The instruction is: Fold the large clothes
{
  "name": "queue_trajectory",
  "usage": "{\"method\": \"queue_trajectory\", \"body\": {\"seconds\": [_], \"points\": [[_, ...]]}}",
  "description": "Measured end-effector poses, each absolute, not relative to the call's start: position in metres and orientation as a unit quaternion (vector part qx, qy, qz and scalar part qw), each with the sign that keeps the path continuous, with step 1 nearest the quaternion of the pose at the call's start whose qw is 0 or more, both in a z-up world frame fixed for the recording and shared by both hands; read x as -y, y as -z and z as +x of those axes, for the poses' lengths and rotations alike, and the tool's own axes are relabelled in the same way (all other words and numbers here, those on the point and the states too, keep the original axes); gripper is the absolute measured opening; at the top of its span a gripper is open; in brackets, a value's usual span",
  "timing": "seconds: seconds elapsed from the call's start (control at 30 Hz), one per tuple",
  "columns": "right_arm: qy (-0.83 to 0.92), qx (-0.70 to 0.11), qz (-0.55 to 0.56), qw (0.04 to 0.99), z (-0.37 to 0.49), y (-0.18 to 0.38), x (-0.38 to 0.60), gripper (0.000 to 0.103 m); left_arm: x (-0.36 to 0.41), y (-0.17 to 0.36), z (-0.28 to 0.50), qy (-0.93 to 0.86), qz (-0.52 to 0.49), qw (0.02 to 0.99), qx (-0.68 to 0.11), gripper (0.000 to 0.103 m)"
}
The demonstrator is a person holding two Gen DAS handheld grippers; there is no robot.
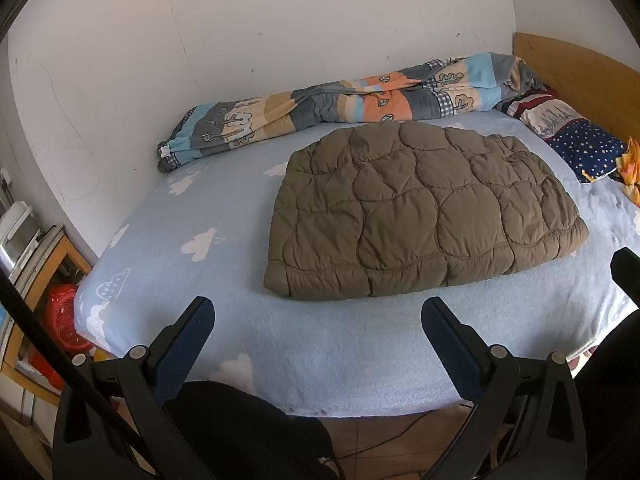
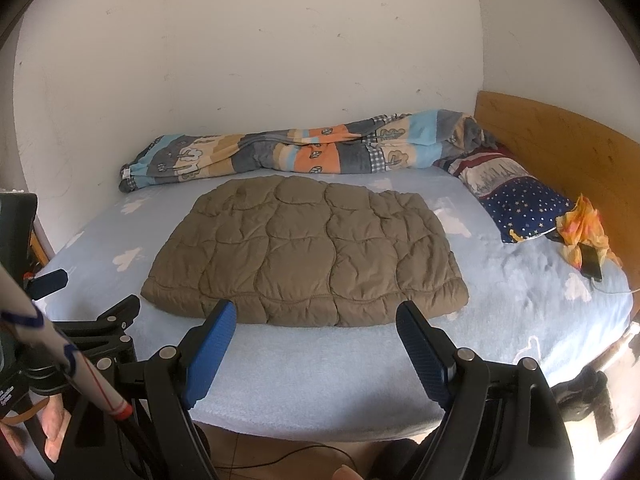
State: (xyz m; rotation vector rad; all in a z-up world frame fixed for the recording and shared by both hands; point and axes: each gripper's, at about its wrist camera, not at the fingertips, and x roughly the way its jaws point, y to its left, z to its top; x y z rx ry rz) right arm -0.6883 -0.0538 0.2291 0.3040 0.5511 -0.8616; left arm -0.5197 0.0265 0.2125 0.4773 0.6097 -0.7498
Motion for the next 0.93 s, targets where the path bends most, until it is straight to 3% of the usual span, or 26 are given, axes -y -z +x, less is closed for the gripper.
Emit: {"method": "queue_trajectory", "body": {"seconds": [0.93], "points": [[0.413, -0.264, 0.152, 0.859, -0.686, -0.223, 0.052, 0.086, -0.04, -0.208, -0.514, 0.368, 0.214, 0.853, -0.301, 0.103]]}}
